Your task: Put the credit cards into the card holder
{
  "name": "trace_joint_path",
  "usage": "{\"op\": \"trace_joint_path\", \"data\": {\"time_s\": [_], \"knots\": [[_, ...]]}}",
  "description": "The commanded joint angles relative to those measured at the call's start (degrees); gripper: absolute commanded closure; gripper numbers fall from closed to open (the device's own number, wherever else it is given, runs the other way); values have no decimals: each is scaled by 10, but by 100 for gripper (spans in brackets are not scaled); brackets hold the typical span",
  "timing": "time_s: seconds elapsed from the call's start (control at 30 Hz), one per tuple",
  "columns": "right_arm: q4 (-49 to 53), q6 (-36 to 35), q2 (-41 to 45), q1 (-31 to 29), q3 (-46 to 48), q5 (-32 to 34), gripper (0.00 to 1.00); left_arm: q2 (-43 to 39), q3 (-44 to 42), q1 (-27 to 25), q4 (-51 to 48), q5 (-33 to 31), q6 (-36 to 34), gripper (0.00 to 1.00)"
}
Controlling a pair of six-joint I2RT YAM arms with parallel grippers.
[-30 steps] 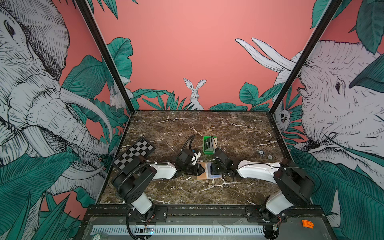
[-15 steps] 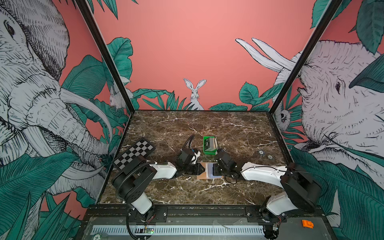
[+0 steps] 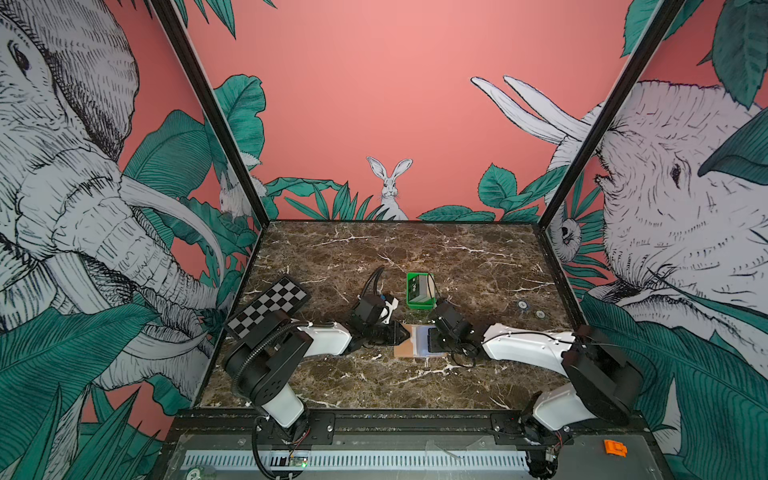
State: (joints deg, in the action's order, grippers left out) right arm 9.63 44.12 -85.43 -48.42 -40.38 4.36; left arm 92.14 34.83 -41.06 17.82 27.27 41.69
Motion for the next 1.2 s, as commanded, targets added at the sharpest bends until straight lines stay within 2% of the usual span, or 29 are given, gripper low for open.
{"op": "trace_joint_path", "data": {"time_s": [0.0, 0.13, 0.3, 0.8, 1.17], "knots": [[32, -10, 10, 9, -20, 19, 100, -5, 32, 5, -10, 11, -9, 72], [61, -10, 14, 17, -21, 30, 100, 0, 58, 5, -66, -3, -37, 72], [87, -9, 20, 27, -12, 35, 100, 12, 55, 5, -81, -7, -42, 72], [126, -46, 22, 61, -11, 55, 100, 38, 15, 5, -54, 0, -41, 72], [115, -60, 22, 77, -11, 36, 100, 45, 9, 5, -34, 1, -34, 72]]}}
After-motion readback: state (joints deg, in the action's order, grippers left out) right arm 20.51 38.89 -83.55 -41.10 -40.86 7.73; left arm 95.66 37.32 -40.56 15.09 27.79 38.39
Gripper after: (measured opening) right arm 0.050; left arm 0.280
